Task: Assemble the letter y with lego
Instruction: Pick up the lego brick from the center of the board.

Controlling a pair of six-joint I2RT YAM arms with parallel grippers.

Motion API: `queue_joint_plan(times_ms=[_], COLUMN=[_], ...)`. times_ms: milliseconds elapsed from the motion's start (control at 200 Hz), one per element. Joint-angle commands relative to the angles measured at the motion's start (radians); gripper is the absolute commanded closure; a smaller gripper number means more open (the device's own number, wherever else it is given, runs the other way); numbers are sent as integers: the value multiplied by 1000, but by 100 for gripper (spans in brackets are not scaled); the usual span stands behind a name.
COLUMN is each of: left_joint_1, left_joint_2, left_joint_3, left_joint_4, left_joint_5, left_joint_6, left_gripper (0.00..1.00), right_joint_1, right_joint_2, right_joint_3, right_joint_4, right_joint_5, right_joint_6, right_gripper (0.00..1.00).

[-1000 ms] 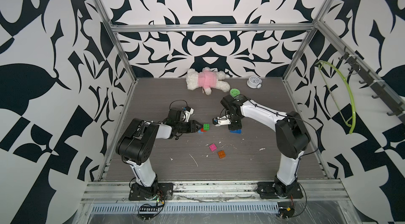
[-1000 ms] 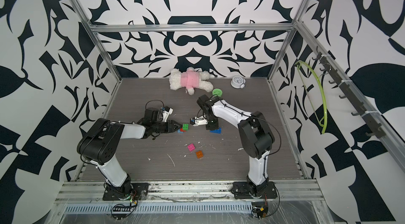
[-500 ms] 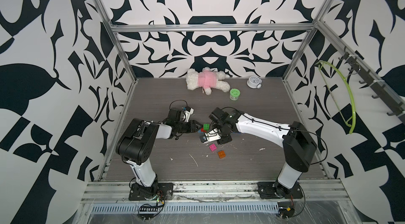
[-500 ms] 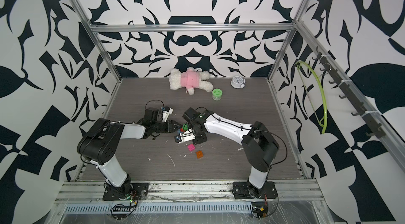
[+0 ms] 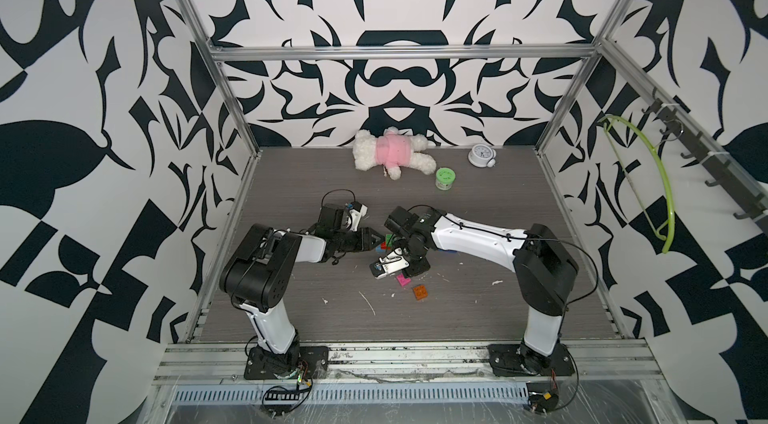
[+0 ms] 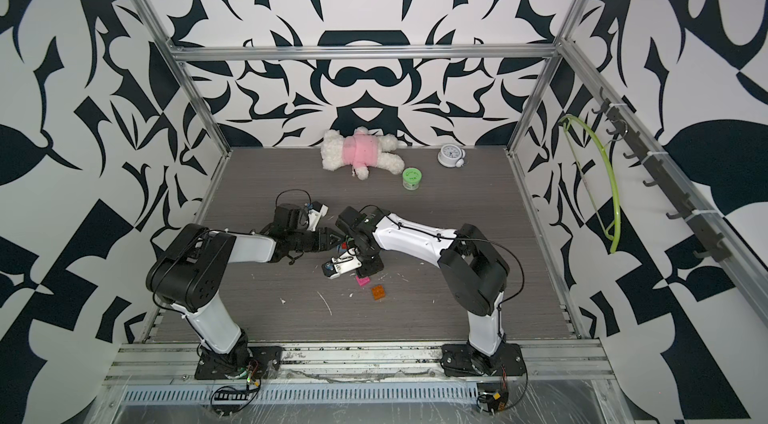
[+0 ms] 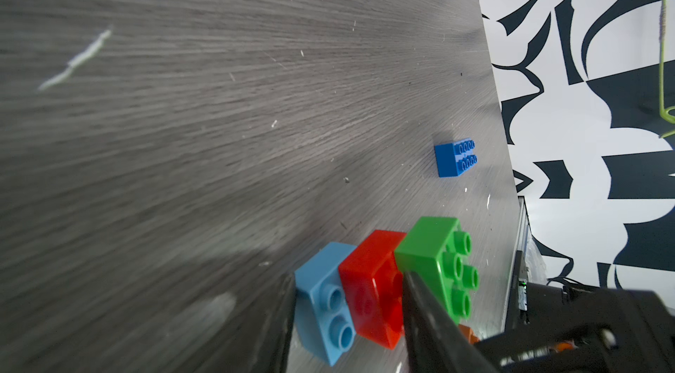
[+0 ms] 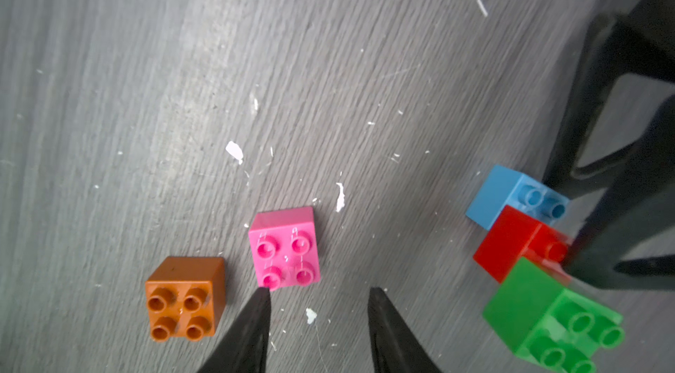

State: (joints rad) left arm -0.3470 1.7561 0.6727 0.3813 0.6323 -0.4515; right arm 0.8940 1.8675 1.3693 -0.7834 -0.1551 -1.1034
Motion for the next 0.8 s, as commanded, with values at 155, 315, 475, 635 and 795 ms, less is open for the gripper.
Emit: queue_joint_plan(times_ms=[155, 315, 475, 635, 795], left_joint_1=[9, 9, 9, 9, 9], left_joint_2=[55, 56, 56, 57, 57], left_joint_3=[-46, -47, -45, -45, -45], left_joint_4=[-138, -137, -138, -140, -140], left_joint_5=[-94, -94, -92, -92, -92], left_joint_6=[28, 28, 28, 28, 28], left_gripper=[50, 50, 50, 50, 50], right_joint_1=[10, 15, 18, 20, 22], right_joint_2=[16, 35, 46, 65, 77], right_joint_3=[43, 39, 36, 40, 44], right_joint_4=[-89, -68, -41, -35, -33], right_joint_5=[-30, -28, -21, -26, -27], right_joint_6=[-35, -22, -13, -5, 7], right_gripper=[53, 53, 52, 53, 57])
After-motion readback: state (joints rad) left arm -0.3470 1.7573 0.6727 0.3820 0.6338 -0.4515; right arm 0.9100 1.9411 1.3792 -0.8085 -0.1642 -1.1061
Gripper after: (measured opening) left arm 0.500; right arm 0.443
